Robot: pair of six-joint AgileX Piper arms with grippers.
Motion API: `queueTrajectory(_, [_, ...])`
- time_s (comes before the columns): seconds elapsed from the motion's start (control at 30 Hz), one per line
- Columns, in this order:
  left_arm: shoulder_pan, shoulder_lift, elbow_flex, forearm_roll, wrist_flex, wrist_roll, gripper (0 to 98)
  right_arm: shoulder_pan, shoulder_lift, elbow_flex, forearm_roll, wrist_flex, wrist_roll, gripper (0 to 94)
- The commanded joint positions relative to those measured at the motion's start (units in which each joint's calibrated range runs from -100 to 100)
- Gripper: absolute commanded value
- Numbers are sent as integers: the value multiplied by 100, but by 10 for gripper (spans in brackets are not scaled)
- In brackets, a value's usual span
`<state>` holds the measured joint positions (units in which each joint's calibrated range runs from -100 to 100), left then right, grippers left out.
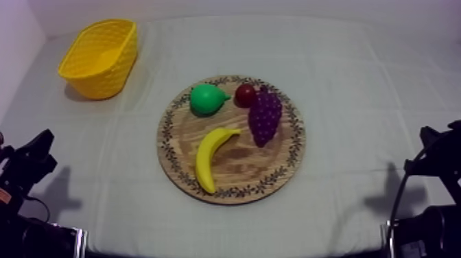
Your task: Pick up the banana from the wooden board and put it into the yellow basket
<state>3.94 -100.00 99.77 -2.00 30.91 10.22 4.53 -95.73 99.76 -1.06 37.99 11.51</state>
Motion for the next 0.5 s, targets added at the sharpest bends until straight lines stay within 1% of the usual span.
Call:
queueTrajectory(0.0, [1, 0, 1, -2, -3, -131, 1, -1, -2, 2, 1, 0, -1, 3])
queueTrajectory(0.17, [5, 0, 1, -2, -3, -79, 1, -1, -2, 2, 1, 0, -1, 3])
queueTrajectory(0.27, [31, 0, 1, -2, -3, -190, 2, -1, -2, 2, 1, 0, -1, 3])
queueTrajectory(0.33, [41, 0, 1, -2, -3, -210, 2, -1, -2, 2, 1, 0, -1, 3])
queueTrajectory(0.47, [49, 0, 1, -2, -3, -114, 1, -1, -2, 2, 1, 0, -1, 3])
